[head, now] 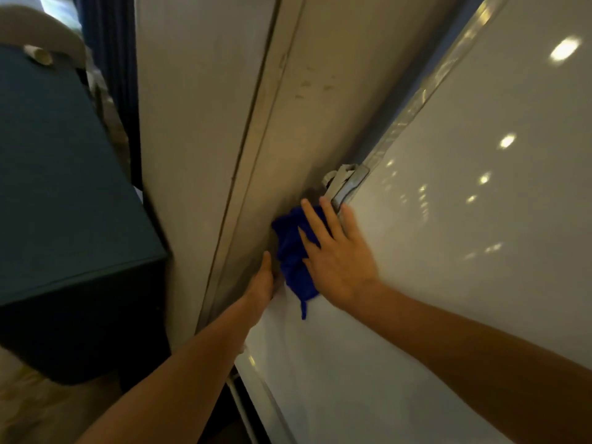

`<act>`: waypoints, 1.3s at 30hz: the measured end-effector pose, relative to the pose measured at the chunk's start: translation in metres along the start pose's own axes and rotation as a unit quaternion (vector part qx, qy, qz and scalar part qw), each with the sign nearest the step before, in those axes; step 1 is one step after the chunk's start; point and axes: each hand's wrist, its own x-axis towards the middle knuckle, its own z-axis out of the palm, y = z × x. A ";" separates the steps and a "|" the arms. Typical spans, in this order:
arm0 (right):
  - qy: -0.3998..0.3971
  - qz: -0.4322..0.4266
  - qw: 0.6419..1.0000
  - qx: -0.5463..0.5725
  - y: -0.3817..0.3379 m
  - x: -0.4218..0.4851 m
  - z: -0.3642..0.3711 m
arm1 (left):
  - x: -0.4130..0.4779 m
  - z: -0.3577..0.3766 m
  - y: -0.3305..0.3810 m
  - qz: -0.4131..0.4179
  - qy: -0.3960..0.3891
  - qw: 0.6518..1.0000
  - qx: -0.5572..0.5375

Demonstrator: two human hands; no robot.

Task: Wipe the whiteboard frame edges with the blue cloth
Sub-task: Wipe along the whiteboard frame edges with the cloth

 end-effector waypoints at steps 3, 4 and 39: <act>0.017 0.038 0.999 0.023 0.001 -0.009 -0.002 | -0.003 0.004 0.004 -0.005 -0.017 1.000 -0.016; -0.005 0.020 0.999 0.028 -0.012 -0.012 0.001 | -0.006 0.006 0.006 0.005 -0.025 0.999 -0.031; 0.073 0.167 0.966 -0.186 0.213 0.033 -0.143 | -0.062 0.164 0.174 0.492 -0.117 0.782 0.364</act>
